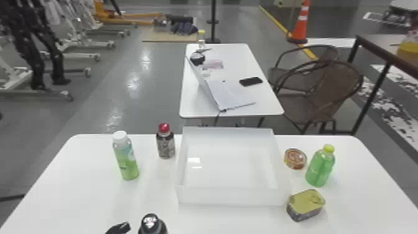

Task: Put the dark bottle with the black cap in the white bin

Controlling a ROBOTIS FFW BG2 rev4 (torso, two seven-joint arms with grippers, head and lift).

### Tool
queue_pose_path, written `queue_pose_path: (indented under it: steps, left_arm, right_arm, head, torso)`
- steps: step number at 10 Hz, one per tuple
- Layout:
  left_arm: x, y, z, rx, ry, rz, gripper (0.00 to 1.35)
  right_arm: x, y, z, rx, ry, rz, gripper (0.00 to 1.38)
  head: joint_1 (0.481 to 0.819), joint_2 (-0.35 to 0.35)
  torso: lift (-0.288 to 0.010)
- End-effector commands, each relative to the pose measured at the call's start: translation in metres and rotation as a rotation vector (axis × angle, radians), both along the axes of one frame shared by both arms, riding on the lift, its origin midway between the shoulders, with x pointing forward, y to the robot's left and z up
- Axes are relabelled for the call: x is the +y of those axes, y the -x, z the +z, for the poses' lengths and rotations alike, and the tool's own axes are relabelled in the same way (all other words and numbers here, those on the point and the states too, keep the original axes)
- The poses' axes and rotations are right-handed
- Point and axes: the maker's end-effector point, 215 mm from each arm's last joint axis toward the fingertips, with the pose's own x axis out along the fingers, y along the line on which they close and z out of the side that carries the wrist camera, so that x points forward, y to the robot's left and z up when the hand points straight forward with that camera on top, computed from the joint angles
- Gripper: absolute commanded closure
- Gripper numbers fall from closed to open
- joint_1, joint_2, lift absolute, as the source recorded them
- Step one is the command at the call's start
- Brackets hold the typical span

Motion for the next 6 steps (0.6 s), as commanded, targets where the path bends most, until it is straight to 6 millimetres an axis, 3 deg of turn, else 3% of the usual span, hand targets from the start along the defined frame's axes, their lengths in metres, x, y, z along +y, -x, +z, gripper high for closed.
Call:
queue_pose_path:
  steps: [1, 6]
  left_arm:
    - [-0.004, -0.010, -0.001, -0.002, -0.001, -0.018, 0.00]
    - [-0.028, -0.023, -0.001, 0.008, 0.027, -0.113, 0.09]
  right_arm:
    - [0.002, -0.004, 0.001, -0.007, -0.003, 0.005, 0.09]
    - [0.008, -0.007, 0.001, -0.014, -0.018, 0.008, 0.09]
  head:
    - [0.549, 0.000]
    - [0.549, 0.000]
  torso:
    - [-0.100]
    - [-0.100]
